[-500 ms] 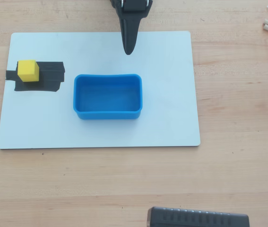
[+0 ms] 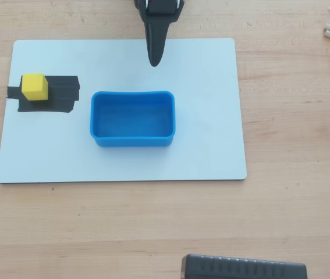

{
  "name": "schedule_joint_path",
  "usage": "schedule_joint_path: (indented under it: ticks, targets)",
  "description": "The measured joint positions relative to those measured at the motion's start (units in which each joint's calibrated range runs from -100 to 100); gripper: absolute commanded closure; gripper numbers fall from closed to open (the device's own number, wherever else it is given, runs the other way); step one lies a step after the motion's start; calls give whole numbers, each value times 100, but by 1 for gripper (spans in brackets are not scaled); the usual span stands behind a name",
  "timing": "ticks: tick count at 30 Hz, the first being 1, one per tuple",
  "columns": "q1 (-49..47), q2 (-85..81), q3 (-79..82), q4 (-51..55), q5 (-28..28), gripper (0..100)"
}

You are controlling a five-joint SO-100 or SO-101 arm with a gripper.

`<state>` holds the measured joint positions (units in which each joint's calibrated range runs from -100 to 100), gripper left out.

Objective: Pick up yellow cube and drop it in the blue rectangular bin

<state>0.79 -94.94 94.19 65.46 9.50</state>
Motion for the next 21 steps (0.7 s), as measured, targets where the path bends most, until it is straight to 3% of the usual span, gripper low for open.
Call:
schedule_joint_path:
  ticks: [8,16,21]
  targets:
    - [445,0,-140,212,234,100]
    - [532,834,-1844,804,234,100]
    - [707,2219,-3026,954,313,100]
